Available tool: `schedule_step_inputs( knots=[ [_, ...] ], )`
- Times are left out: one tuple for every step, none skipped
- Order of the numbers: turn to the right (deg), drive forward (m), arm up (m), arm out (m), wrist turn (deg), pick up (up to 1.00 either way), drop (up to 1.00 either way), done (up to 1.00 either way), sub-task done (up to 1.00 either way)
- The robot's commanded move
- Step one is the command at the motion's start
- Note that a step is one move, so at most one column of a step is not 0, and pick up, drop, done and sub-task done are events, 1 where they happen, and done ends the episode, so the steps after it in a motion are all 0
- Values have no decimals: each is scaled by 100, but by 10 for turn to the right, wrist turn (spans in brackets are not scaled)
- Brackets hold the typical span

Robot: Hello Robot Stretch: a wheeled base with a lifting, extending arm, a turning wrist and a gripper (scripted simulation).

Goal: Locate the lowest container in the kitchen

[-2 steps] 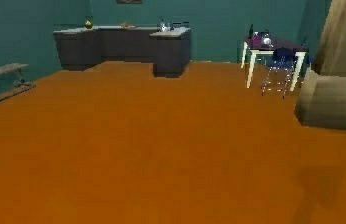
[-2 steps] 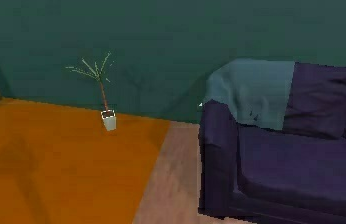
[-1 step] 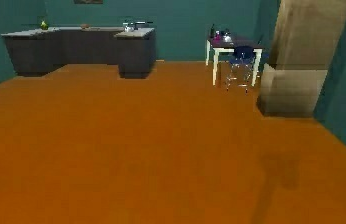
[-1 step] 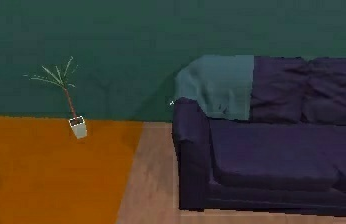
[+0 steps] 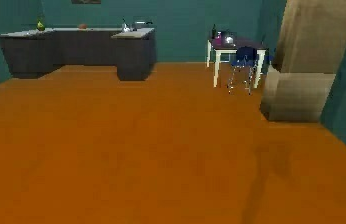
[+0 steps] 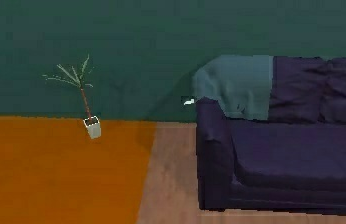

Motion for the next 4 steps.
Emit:
schedule_step_inputs(
  knots=[
    [-270,0,0,0,0,0,0,0,0],
    [0,100,0,0,0,0,0,0,0],
    [0,100,0,0,0,0,0,0,0],
    [0,100,0,0,0,0,0,0,0]
  ],
)
